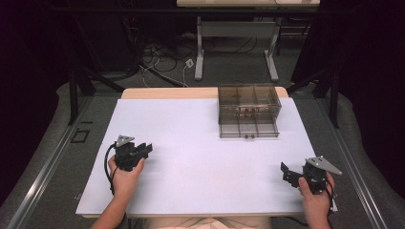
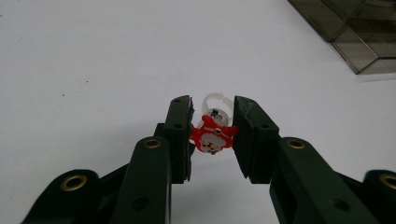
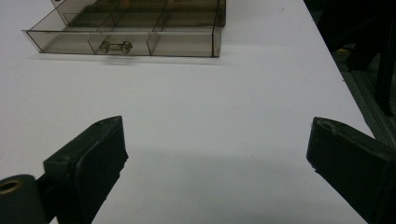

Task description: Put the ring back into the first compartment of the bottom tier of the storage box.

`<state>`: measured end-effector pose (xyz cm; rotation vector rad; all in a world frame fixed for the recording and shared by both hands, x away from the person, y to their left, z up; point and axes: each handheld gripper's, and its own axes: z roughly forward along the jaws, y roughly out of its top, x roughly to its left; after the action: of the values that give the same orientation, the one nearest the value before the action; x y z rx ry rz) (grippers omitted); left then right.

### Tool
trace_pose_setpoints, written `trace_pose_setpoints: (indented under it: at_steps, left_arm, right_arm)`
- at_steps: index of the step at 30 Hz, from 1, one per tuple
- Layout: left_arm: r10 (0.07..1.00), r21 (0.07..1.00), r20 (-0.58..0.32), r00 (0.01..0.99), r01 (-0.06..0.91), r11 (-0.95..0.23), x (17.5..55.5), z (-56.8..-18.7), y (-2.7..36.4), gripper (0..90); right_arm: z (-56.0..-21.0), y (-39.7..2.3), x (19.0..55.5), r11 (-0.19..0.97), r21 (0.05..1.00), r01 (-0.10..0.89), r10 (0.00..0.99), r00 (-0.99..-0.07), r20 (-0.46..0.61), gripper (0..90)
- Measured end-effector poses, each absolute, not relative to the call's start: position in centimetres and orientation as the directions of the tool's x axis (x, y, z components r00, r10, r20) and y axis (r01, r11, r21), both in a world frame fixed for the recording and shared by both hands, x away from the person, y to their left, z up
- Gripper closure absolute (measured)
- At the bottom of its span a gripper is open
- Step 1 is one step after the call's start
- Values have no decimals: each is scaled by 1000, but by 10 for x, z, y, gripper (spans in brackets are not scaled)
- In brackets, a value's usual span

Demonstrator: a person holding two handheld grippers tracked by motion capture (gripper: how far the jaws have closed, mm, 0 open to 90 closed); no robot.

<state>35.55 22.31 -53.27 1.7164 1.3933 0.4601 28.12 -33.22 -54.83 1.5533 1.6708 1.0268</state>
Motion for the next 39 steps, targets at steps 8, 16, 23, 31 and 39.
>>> trace_pose_setpoints:
  at_steps: [8, 16, 23, 31, 39]
  left_arm:
    - [923, 814, -185, 337, 579, -48, 351, -526, 215, 680]
    - [908, 816, -205, 366, 576, -48, 349, -521, 205, 681]
    - [899, 808, -229, 373, 588, -38, 353, -519, 200, 682]
    - [894, 807, -244, 375, 590, -27, 360, -514, 196, 682]
    - [888, 809, -243, 390, 587, -36, 369, -506, 184, 683]
  right_arm:
    - [-550, -331, 283, 3, 871, 492, 992, -109, 59, 45]
    - [-550, -331, 282, 7, 867, 499, 992, -111, 56, 45]
    - [-551, -331, 282, 1, 866, 500, 992, -109, 62, 45]
    - [-551, -331, 281, -1, 865, 502, 992, -107, 63, 45]
    - [-551, -330, 280, -5, 863, 504, 993, -103, 66, 45]
